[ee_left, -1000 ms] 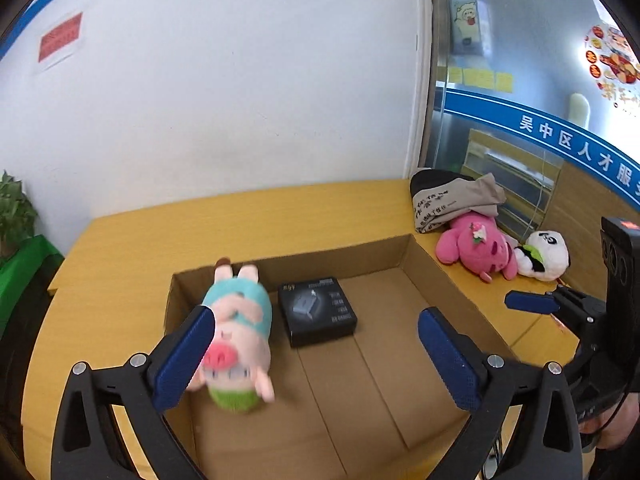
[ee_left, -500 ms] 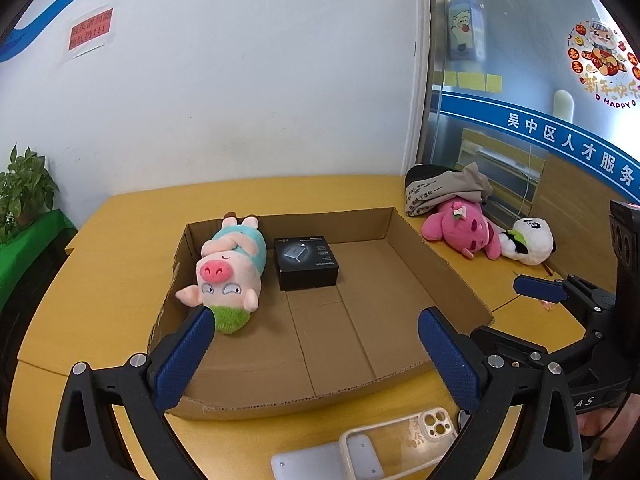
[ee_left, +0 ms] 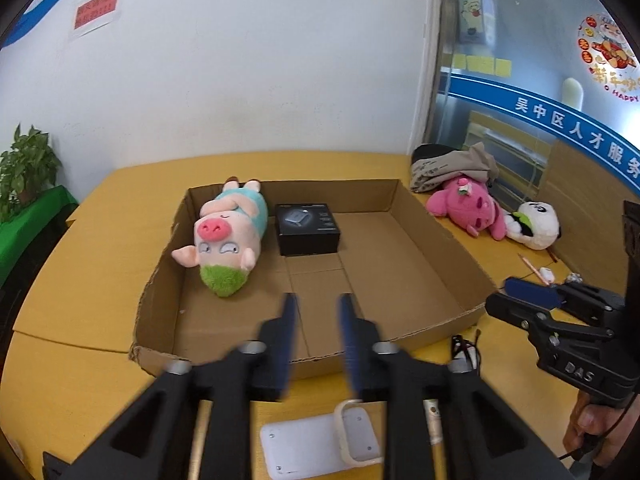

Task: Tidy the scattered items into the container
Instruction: 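Withdraw the left tool and move toward the white phone case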

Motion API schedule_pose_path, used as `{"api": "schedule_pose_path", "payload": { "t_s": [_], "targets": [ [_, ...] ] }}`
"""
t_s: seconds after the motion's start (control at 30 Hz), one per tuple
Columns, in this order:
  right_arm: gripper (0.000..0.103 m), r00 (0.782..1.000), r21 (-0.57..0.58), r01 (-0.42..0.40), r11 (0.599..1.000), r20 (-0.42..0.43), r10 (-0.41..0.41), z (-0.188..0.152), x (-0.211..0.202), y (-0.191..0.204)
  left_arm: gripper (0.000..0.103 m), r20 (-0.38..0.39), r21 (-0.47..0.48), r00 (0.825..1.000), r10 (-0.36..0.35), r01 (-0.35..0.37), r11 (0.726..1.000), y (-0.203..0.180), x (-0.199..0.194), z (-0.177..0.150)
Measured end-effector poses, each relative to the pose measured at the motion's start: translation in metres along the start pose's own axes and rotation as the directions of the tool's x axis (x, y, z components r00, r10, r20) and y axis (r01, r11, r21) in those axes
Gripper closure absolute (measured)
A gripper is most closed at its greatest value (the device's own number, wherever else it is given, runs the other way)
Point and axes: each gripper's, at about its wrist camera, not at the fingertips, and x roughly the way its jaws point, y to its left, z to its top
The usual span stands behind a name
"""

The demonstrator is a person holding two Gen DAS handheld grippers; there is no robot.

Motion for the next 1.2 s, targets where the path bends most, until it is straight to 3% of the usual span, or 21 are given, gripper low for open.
{"api": "schedule_pose_path", "payload": {
  "t_s": [0.03, 0.07, 0.73, 1.2],
  "targets": [
    [0.016, 1.0, 0.006, 0.002, 1.0, 0.003, -0.002, 0.0, 0.0, -0.001, 0.001, 0.021, -0.021, 1.0, -0.013, 0.013, 1.0, 0.003, -0.003, -0.001],
    [0.016, 1.0, 0.009, 0.005, 1.0, 0.006, -0.005, -0.001, -0.001, -0.002, 0.0, 0.048, -0.041, 0.998, -0.031, 0.033, 0.999, 0.006, -0.007, -0.003],
    [0.016, 0.999, 0.007, 0.001, 1.0, -0.033, -0.001, -0.008, 0.013, -0.002, 0.0, 0.03, -0.009, 0.998, -0.063, 0.063, 0.998, 0.002, -0.001, -0.012],
    [0.016, 0.996, 0.02, -0.027, 0.999, -0.083, 0.028, -0.03, 0.018, -0.014, 0.0, -0.089, 0.015, 0.992, -0.086, 0.088, 0.996, -0.008, 0.018, -0.045]
  ]
}}
